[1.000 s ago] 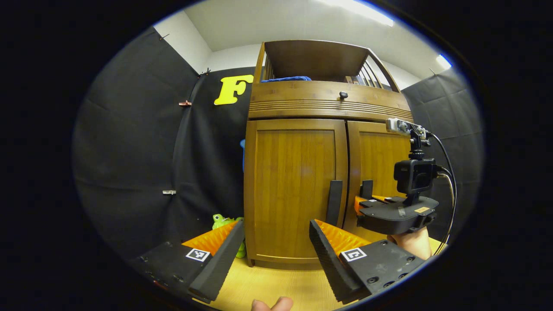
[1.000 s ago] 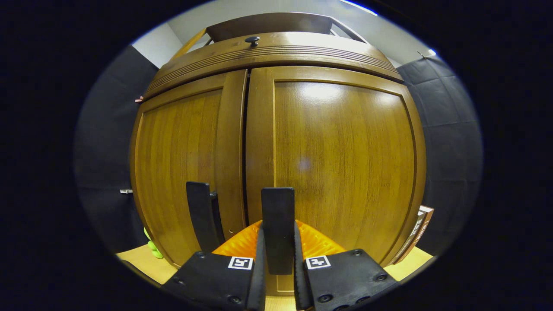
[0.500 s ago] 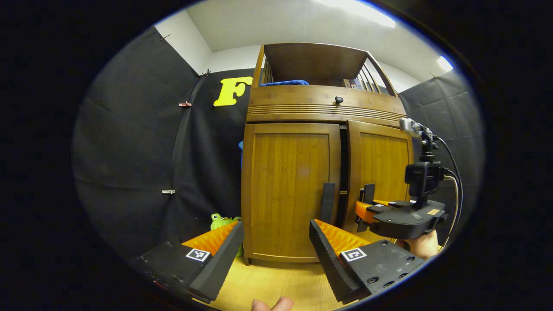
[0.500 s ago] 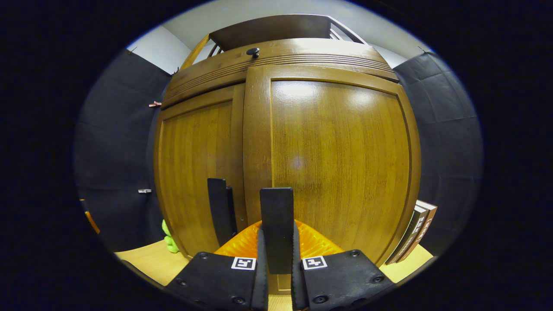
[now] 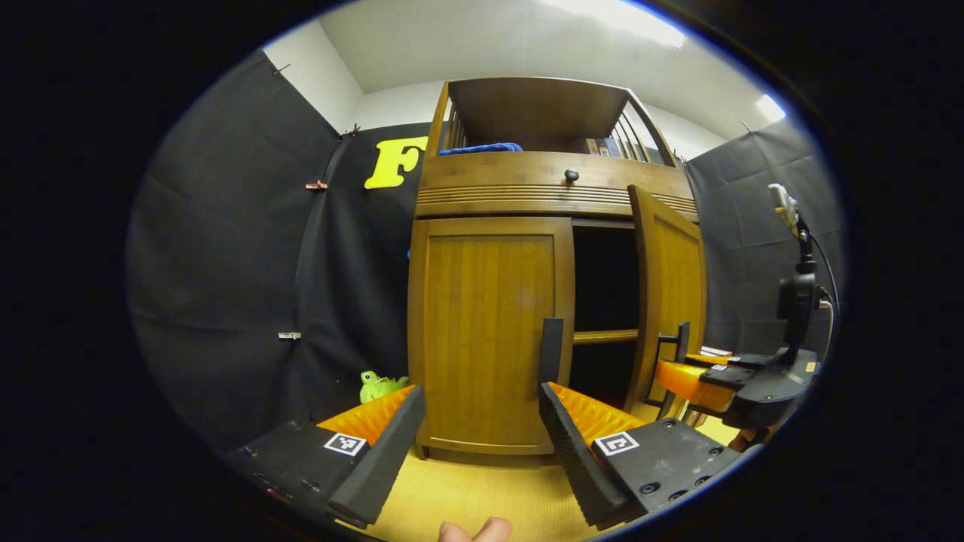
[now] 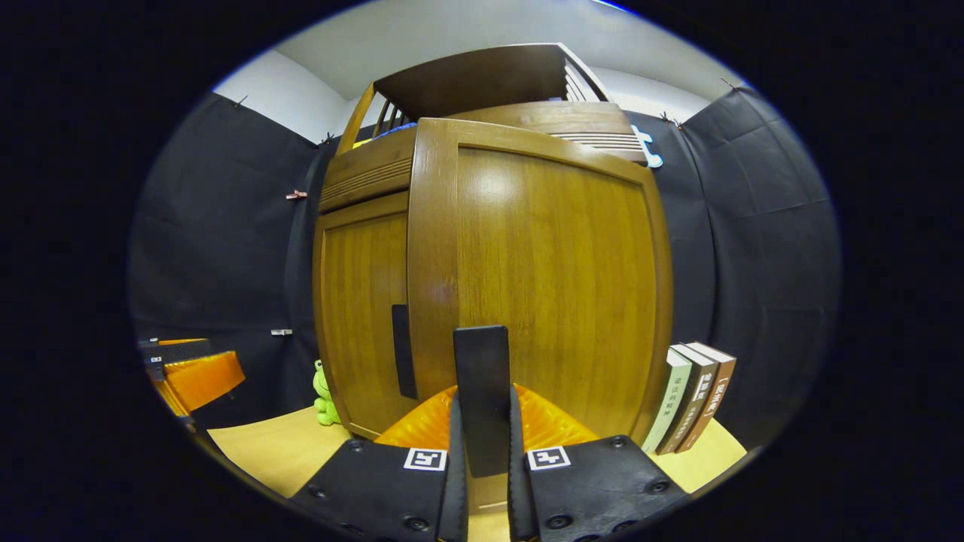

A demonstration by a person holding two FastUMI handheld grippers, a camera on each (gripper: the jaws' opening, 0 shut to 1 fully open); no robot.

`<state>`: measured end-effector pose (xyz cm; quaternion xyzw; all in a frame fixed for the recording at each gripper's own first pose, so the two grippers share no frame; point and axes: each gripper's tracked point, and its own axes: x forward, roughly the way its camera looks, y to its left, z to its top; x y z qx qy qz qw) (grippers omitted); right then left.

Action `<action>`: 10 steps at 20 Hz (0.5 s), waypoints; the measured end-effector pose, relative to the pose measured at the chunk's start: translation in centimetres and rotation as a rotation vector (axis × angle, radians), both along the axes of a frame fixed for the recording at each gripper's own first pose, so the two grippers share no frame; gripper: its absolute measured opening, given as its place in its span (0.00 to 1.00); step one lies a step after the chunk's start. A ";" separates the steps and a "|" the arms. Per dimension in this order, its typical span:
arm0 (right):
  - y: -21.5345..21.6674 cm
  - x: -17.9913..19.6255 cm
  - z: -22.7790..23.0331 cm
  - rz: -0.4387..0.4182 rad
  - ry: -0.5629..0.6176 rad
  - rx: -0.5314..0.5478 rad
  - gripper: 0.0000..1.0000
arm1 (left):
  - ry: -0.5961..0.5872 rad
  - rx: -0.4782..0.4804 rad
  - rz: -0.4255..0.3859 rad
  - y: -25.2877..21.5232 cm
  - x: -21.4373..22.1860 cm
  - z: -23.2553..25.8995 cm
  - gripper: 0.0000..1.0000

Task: Open the right door of the double-door shoe cabinet with the right hand, and open the left door with the left hand.

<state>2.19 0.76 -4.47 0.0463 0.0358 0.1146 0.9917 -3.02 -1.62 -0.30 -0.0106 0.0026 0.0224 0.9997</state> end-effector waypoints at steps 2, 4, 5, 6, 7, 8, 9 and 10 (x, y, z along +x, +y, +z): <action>-1.3 -1.4 0.3 -0.006 -0.002 0.001 0.24 | -0.002 -0.002 -0.009 -0.8 -0.1 0.1 0.93; -2.5 -2.4 0.5 -0.010 -0.003 0.004 0.19 | -0.002 -0.003 -0.017 -1.5 -0.2 0.1 0.93; -3.1 -2.9 0.7 -0.014 -0.003 0.005 0.19 | -0.001 -0.001 -0.020 -1.8 -0.1 0.2 0.93; -3.7 -3.5 0.7 -0.021 -0.004 0.001 0.24 | 0.000 0.000 -0.022 -2.0 -0.2 0.1 0.93; -4.4 -3.9 0.9 -0.031 -0.006 -0.002 0.24 | -0.001 0.001 -0.026 -2.5 -0.2 0.1 0.93; -5.0 -4.4 1.2 -0.040 -0.005 -0.006 0.24 | -0.002 0.002 -0.031 -2.8 -0.3 -0.1 0.93; -5.8 -4.8 1.1 -0.051 -0.002 -0.009 0.24 | -0.002 0.002 -0.037 -3.2 -0.3 0.0 0.94; -6.6 -5.2 1.2 -0.062 -0.002 -0.013 0.24 | -0.002 0.001 -0.043 -3.7 -0.3 0.2 0.94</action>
